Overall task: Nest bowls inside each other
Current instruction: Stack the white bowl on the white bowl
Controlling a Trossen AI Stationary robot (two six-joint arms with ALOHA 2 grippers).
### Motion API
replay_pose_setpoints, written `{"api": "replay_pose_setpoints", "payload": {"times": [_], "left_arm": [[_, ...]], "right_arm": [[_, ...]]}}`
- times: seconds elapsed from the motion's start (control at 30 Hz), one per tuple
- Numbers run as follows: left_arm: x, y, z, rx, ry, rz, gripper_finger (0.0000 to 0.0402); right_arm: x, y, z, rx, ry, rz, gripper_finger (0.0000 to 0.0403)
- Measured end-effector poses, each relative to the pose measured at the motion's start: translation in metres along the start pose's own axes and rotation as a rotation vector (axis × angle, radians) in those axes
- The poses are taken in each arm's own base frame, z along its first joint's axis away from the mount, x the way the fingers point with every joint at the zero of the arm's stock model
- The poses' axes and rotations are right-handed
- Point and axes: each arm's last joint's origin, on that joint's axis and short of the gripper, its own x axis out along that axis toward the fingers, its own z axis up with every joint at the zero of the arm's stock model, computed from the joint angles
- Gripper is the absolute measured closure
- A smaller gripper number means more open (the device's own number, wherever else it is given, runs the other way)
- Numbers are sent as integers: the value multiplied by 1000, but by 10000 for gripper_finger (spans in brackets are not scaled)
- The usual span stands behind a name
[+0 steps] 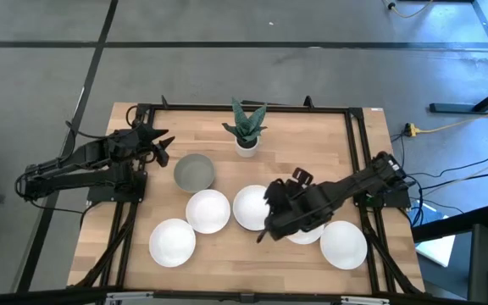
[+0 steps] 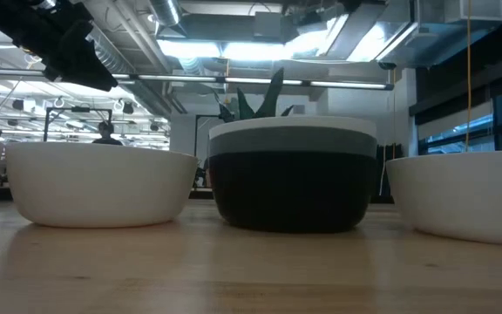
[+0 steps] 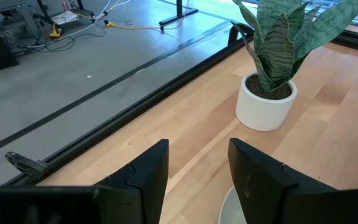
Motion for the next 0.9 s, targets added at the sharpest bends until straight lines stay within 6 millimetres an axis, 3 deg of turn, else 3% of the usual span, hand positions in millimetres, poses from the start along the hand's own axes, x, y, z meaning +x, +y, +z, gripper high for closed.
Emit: {"api": "replay_pose_setpoints", "payload": {"times": [0.13,0.33,0.9], "left_arm": [[0,0,0,0,1,-3,240],[0,0,0,-5,1,-4,240],[0,0,0,-7,3,-8,240]], "right_arm": [[-8,-9,-5,34,-19,6,231],[3,-26,-29,114,9,-38,231],[62,-64,-134,423,73,209,231]]}}
